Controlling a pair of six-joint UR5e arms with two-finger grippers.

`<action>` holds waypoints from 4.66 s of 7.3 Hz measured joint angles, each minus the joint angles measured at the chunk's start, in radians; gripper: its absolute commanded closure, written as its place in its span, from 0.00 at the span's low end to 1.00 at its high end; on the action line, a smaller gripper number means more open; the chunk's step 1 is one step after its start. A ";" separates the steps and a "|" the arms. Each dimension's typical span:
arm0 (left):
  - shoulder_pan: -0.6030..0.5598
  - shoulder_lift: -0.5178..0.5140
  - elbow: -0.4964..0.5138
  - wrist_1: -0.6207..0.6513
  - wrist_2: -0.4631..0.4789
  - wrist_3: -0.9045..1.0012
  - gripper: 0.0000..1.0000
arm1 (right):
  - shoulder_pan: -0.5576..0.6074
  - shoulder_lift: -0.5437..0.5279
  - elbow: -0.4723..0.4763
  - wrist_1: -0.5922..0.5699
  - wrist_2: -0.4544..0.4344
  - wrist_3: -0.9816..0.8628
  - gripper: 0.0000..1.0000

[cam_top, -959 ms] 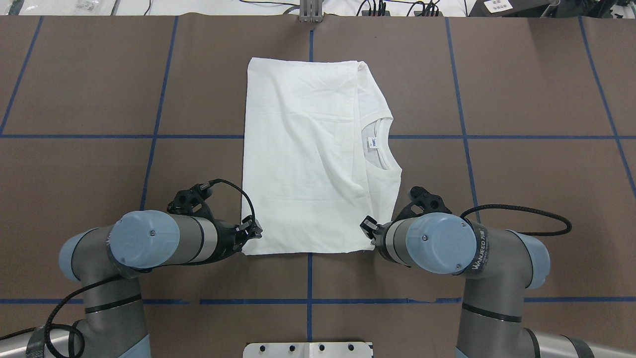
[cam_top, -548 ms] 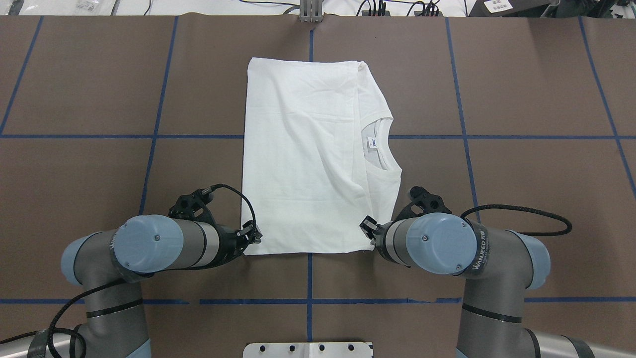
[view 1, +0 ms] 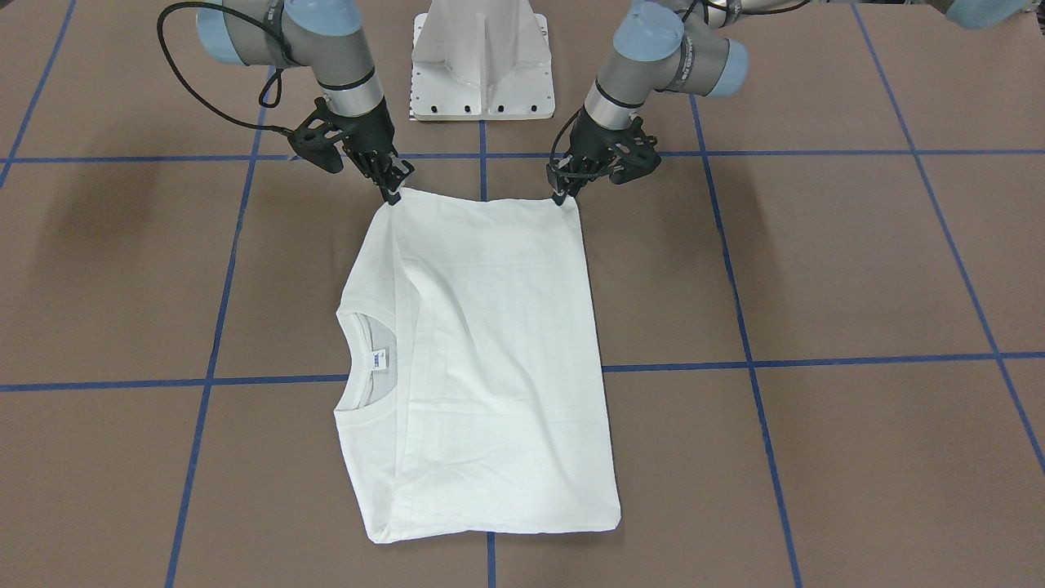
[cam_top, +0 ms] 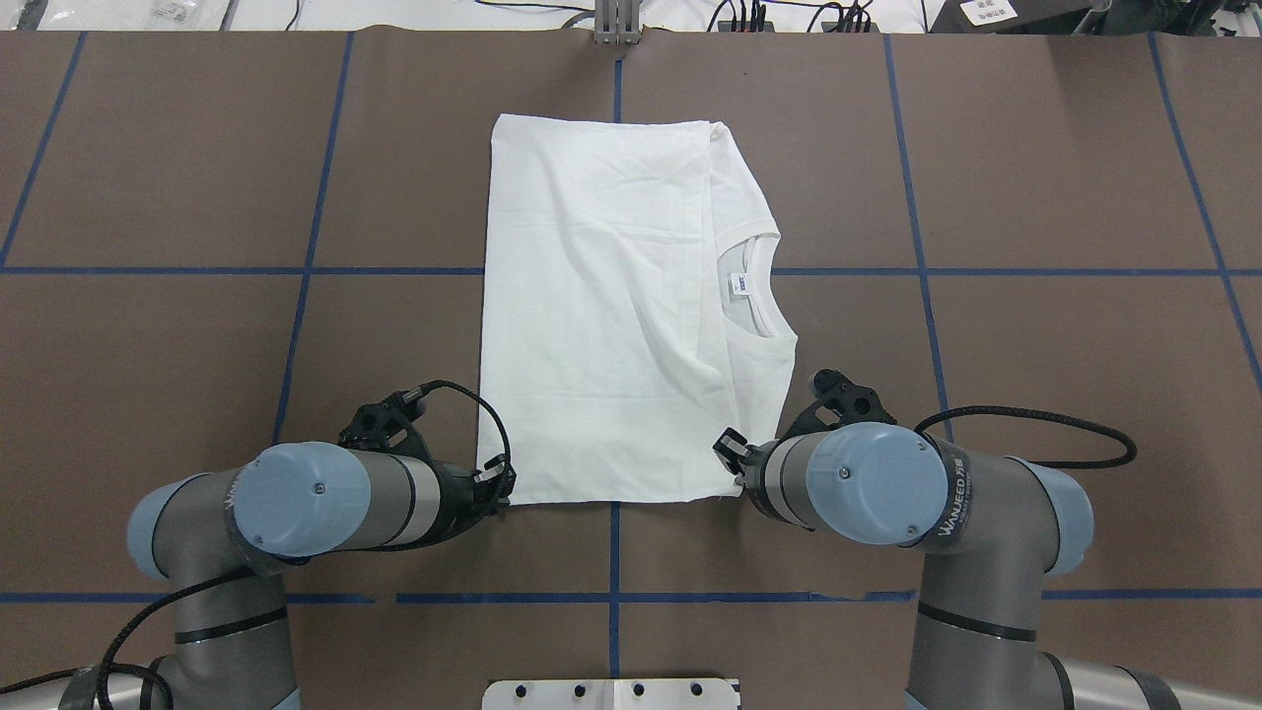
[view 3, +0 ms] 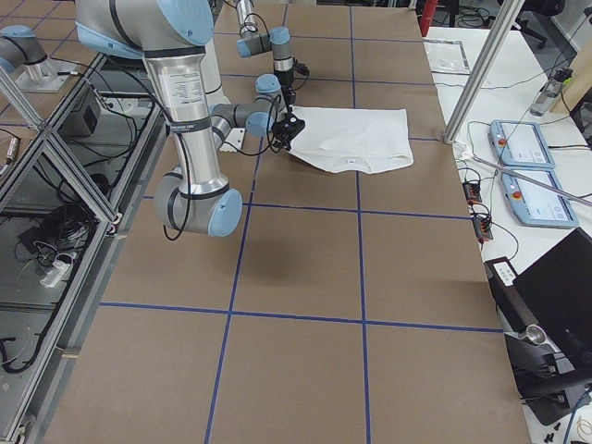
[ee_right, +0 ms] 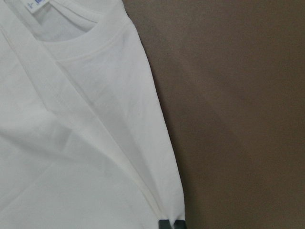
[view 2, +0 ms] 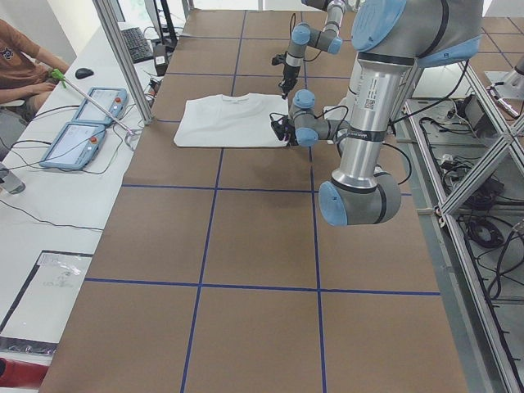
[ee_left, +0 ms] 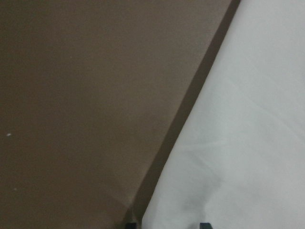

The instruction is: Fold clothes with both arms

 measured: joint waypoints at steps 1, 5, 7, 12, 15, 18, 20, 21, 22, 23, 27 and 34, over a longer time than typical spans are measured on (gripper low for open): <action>0.000 0.000 -0.004 0.000 0.000 -0.002 1.00 | 0.000 0.000 0.000 0.000 0.000 0.000 1.00; 0.018 0.051 -0.127 0.012 0.000 -0.014 1.00 | -0.007 -0.012 0.039 -0.001 0.001 0.014 1.00; 0.077 0.133 -0.300 0.058 0.002 -0.082 1.00 | -0.055 -0.075 0.166 -0.002 0.003 0.086 1.00; -0.046 0.020 -0.327 0.142 0.001 0.024 1.00 | 0.068 0.040 0.217 -0.113 0.063 0.114 1.00; -0.295 -0.113 -0.085 0.108 -0.062 0.268 1.00 | 0.303 0.236 -0.085 -0.110 0.210 -0.110 1.00; -0.385 -0.180 0.143 -0.037 -0.082 0.341 1.00 | 0.387 0.377 -0.384 -0.016 0.269 -0.208 1.00; -0.404 -0.224 0.294 -0.139 -0.077 0.349 0.43 | 0.418 0.439 -0.544 0.063 0.296 -0.278 0.00; -0.423 -0.256 0.390 -0.200 -0.074 0.363 0.34 | 0.435 0.466 -0.627 0.106 0.301 -0.342 0.00; -0.453 -0.277 0.462 -0.245 -0.073 0.414 0.22 | 0.470 0.481 -0.698 0.149 0.307 -0.437 0.00; -0.489 -0.284 0.491 -0.262 -0.077 0.490 0.20 | 0.528 0.478 -0.739 0.167 0.337 -0.556 0.00; -0.693 -0.150 0.434 -0.259 -0.352 0.971 0.00 | 0.800 0.279 -0.752 0.169 0.554 -1.145 0.00; -1.082 0.090 0.245 0.191 -0.617 1.891 0.00 | 1.142 -0.025 -0.628 -0.070 0.724 -1.847 0.00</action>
